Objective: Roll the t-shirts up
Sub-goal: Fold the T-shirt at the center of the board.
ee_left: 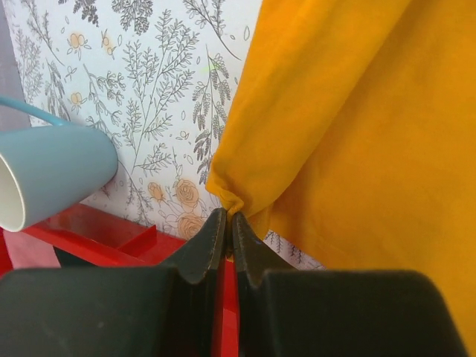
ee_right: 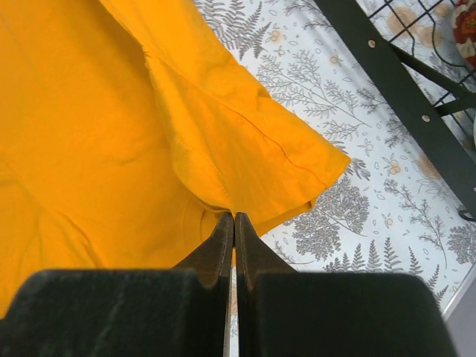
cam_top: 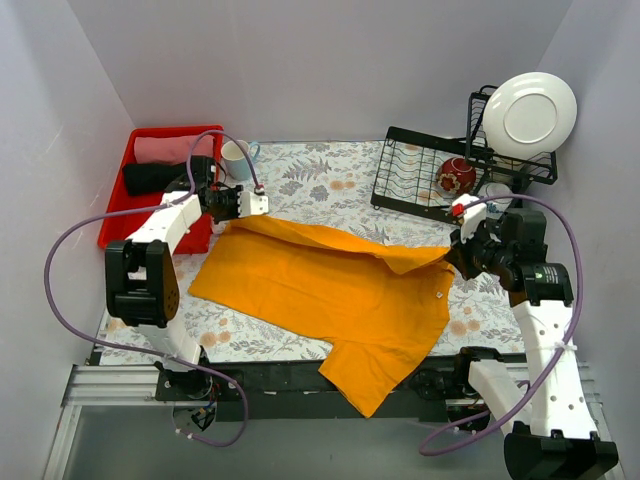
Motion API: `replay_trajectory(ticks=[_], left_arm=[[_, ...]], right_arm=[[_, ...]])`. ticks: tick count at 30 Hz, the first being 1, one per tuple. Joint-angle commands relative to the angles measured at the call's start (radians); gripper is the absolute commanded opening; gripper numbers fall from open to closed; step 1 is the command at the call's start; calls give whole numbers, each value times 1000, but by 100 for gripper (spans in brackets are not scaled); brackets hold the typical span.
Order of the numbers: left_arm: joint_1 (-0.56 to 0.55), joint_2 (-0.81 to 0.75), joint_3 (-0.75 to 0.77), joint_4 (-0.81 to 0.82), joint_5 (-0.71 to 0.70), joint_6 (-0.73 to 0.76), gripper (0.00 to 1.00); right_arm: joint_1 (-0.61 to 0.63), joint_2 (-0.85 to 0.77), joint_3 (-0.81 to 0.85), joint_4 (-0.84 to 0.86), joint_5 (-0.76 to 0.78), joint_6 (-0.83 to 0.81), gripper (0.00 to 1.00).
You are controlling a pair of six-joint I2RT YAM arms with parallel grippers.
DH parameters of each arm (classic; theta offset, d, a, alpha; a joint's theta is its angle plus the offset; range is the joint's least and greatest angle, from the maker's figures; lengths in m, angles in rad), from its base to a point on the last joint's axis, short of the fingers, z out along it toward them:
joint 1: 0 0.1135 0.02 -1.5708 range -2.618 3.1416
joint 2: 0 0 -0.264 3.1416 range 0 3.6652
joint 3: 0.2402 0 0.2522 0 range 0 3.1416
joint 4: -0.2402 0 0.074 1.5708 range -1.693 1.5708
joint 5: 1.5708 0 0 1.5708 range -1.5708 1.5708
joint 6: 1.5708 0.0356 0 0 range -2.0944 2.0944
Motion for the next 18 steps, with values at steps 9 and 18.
replay_trajectory(ticks=[9,18], left_arm=[[13,-101,-135,232,-14,310,0],[27,-23,-26,306,39,368,0]], right_arm=[[-2,6,31,-135,-158,-92,1],[27,31,34,-131,-191,-83,1]])
